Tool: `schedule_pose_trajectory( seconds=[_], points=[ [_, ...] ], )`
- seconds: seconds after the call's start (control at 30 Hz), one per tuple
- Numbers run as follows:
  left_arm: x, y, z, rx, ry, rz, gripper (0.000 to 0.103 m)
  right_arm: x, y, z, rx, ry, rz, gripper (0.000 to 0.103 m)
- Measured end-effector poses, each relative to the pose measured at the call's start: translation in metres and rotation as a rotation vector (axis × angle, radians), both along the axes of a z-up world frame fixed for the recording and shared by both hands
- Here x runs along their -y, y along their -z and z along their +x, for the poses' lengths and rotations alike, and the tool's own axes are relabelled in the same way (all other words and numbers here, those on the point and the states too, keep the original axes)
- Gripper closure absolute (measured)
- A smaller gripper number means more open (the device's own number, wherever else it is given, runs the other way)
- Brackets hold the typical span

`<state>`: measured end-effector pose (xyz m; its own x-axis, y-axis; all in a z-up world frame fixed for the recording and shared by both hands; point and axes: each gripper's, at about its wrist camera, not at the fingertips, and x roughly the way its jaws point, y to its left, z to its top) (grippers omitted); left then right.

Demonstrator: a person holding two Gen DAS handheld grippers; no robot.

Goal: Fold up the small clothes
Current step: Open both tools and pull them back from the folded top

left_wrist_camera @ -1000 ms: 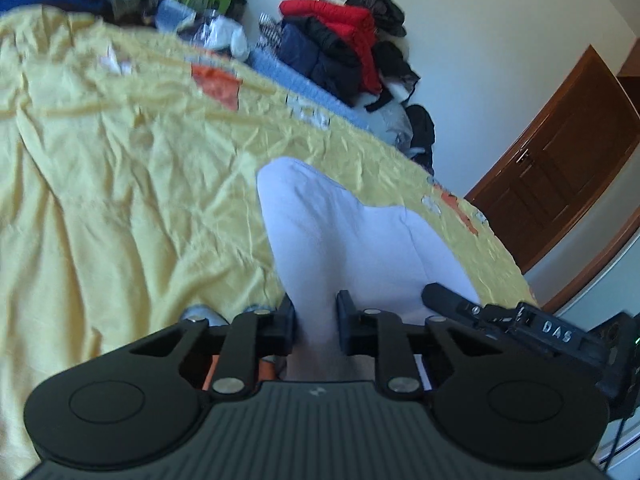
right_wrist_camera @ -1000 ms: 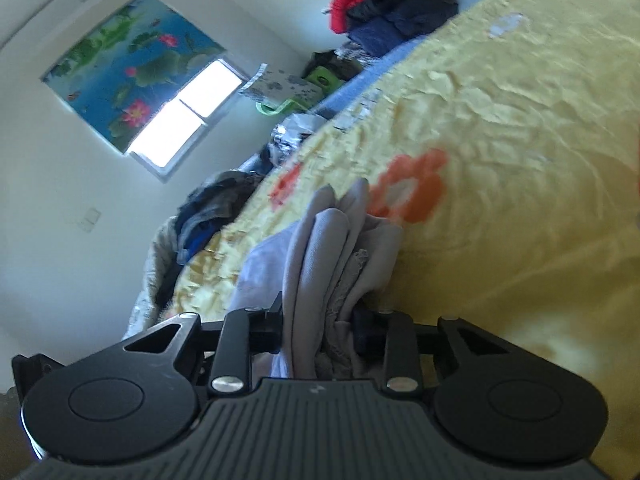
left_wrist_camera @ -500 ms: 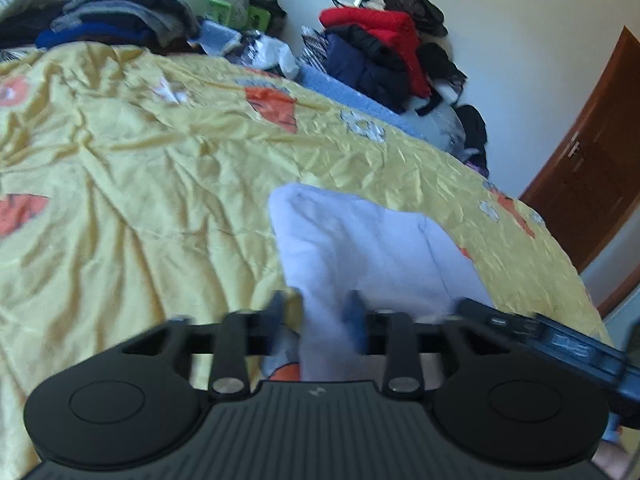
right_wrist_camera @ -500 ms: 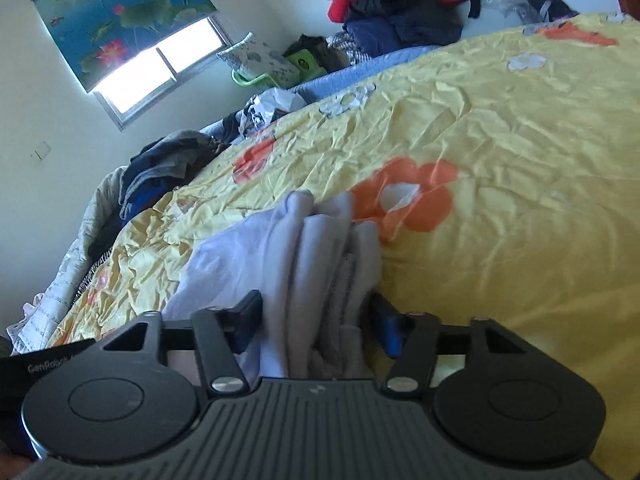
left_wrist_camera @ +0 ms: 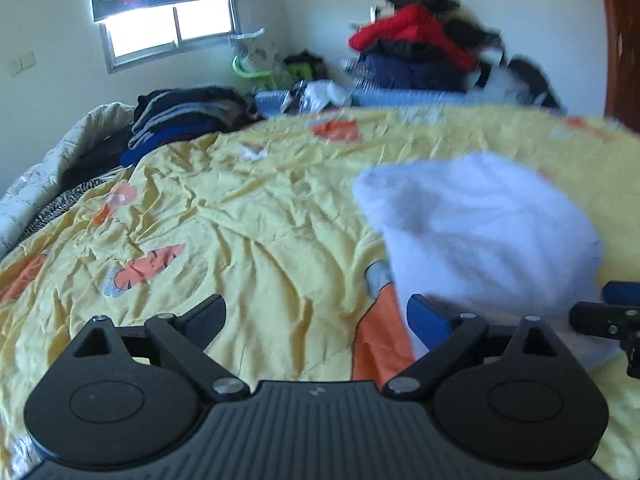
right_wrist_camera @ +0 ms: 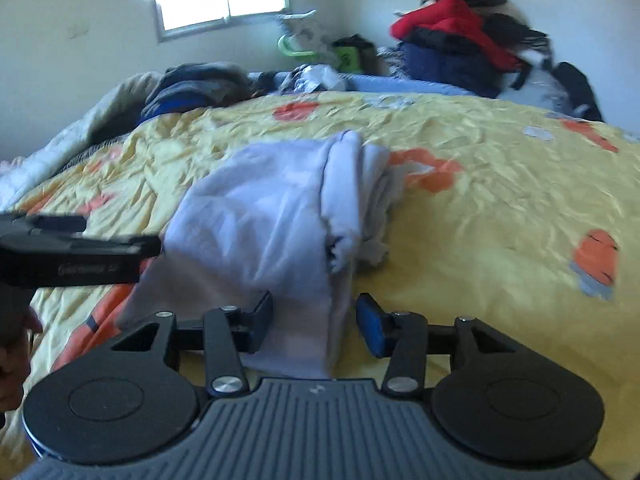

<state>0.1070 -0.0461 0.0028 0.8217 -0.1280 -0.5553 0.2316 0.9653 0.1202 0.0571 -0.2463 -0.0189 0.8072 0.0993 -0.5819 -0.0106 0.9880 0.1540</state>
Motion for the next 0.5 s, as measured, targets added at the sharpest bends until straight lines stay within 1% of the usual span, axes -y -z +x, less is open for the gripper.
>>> schedule_pose_trajectory(
  seconds=[0.07,0.1,0.13,0.2,0.23,0.27,0.3,0.37,0.43,0.5],
  points=[
    [-0.006,-0.006,-0.01,-0.005,0.016,-0.062,0.005,-0.003,-0.01,-0.013,0.058,-0.002,0.009,0.05],
    [-0.007,-0.006,-0.012,-0.014,0.02,-0.079,0.005,-0.007,-0.012,-0.018,0.081,-0.01,-0.005,0.05],
    [-0.005,-0.004,-0.013,-0.023,0.021,-0.077,0.005,-0.01,-0.012,-0.02,0.086,-0.016,-0.023,0.05],
    [0.003,0.006,-0.012,-0.045,0.012,-0.035,0.005,-0.017,-0.002,-0.011,0.033,-0.019,-0.07,0.05],
    [0.005,0.009,-0.013,-0.056,0.007,-0.022,0.005,-0.016,0.004,-0.008,0.002,-0.011,-0.076,0.049],
    [0.004,0.011,-0.016,-0.057,0.007,-0.026,0.005,-0.013,0.008,-0.006,-0.013,0.01,-0.074,0.048],
    [0.002,0.012,-0.019,-0.054,0.006,-0.036,0.005,-0.015,0.008,-0.008,-0.008,0.024,-0.061,0.048],
    [0.001,0.013,-0.023,-0.061,0.004,-0.044,0.005,-0.014,0.002,-0.017,0.018,0.051,-0.054,0.043],
    [0.001,0.014,-0.024,-0.076,0.003,-0.046,0.005,-0.016,-0.001,-0.021,0.04,0.048,-0.062,0.035],
    [0.001,0.014,-0.027,-0.077,0.001,-0.048,0.005,-0.016,0.004,-0.019,0.016,0.047,-0.077,0.034]
  ],
)
